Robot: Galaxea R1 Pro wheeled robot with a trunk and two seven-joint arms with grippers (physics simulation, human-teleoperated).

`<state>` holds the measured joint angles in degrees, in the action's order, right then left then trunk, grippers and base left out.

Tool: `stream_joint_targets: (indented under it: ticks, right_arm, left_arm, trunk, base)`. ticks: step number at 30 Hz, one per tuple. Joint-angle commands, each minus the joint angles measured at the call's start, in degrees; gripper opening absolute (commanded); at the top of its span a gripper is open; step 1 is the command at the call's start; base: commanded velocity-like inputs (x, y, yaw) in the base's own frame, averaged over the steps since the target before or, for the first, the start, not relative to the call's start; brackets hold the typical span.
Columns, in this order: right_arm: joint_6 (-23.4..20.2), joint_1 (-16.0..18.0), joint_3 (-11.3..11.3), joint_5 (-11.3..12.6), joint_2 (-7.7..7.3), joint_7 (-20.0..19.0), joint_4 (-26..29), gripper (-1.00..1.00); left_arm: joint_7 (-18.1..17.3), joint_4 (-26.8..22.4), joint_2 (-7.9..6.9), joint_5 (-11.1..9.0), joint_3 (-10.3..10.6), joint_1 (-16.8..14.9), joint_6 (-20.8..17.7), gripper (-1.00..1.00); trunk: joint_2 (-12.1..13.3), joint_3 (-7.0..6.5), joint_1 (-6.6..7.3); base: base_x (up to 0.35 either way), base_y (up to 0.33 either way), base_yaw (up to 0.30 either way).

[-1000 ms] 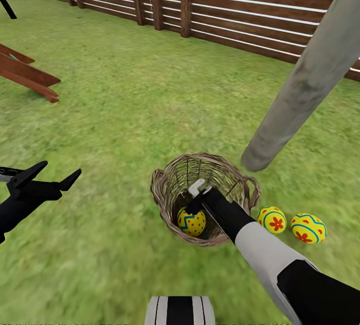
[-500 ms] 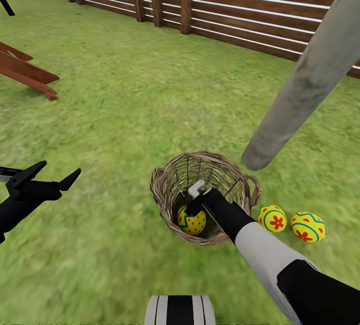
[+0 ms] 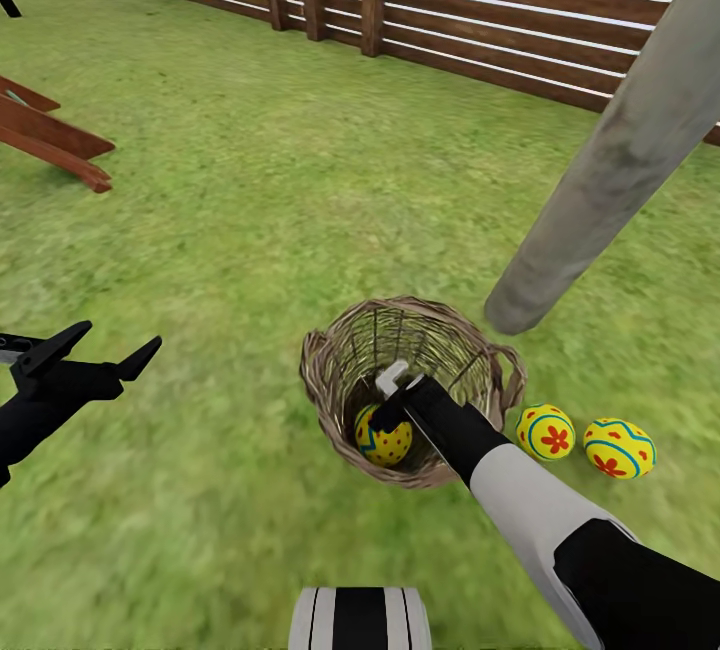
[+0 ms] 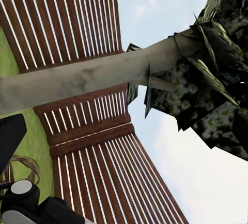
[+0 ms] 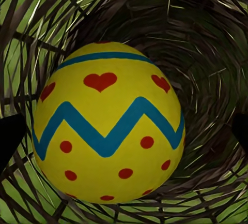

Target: Take the three Easter eggs out of the wicker basket on the lawn in the garden, then place them on the lawn next to a single tree (choose any tree) so that all three eggs are next to the same tree and none are left in the basket.

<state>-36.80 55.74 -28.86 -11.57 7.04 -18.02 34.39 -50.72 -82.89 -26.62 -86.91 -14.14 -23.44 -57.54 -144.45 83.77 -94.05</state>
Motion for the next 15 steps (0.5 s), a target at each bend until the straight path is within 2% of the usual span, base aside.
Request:
stream_joint_targets:
  ticks: [1, 5, 15]
  right_arm:
    - [-0.22, 0.03, -0.05, -0.61, -0.01, -0.42, 0.07, 1.00]
    - [-0.21, 0.02, -0.05, -0.61, -0.01, -0.44, 0.23, 1.00]
    - [-0.46, 0.47, 0.03, -0.86, -0.44, -0.52, 0.27, 1.00]
  left_arm:
    - [-0.17, 0.01, -0.01, 0.00, -0.01, -0.03, -0.20, 1.00]
    - [-0.17, 0.01, -0.01, -0.01, -0.01, -0.03, -0.20, 1.00]
    - [-0.16, 1.17, -0.19, -0.03, -0.09, 0.89, -0.03, 1.00]
  trunk:
    - [-0.02, 0.04, 0.01]
    - [-0.04, 0.49, -0.04]
    - [-0.04, 0.59, -0.04]
  base:
    - [0.000, 0.000, 0.000]
    - [0.000, 0.000, 0.000]
    - [0.000, 0.000, 0.000]
